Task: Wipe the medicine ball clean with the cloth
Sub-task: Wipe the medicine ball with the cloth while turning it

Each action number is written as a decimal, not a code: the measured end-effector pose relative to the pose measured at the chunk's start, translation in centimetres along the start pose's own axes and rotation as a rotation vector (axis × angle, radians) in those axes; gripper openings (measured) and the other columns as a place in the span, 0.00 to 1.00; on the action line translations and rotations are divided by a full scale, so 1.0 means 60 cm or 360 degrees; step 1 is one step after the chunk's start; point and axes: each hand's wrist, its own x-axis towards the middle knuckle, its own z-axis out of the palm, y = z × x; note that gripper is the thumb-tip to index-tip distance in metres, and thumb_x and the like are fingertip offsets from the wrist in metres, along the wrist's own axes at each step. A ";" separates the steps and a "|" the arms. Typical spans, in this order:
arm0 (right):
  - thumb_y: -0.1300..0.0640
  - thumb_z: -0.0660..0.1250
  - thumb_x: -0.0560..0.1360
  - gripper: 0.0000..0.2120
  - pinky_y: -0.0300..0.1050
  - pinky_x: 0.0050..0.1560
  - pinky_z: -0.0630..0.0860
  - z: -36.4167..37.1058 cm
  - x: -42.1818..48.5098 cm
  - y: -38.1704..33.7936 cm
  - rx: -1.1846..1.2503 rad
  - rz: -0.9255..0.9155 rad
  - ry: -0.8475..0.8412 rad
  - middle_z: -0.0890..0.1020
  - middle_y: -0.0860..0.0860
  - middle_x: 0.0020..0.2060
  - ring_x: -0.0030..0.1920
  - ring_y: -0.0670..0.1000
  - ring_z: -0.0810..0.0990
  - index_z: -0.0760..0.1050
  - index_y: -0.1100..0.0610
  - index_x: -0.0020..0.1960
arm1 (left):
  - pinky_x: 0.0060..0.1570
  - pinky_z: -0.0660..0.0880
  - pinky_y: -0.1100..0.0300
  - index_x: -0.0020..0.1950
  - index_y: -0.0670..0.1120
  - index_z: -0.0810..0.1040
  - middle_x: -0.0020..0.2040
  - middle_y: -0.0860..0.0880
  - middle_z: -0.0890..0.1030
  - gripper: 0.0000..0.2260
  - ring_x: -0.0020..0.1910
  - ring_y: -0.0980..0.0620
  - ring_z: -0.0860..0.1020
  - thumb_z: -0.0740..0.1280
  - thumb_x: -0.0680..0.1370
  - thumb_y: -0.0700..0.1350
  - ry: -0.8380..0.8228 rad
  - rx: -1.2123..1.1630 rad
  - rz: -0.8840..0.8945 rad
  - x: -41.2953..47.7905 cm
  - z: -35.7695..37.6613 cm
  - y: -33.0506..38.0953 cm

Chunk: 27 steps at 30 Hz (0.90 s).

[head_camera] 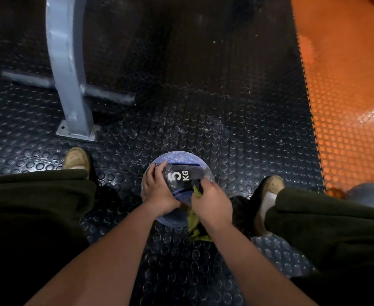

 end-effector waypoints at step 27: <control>0.56 0.61 0.77 0.11 0.44 0.40 0.70 -0.052 0.081 -0.002 0.0017 0.0114 0.0028 0.79 0.52 0.53 0.49 0.56 0.78 0.76 0.52 0.57 | 0.76 0.45 0.46 0.76 0.58 0.45 0.77 0.53 0.40 0.59 0.77 0.47 0.41 0.82 0.58 0.56 0.0026 0.0013 0.0086 -0.010 0.012 -0.017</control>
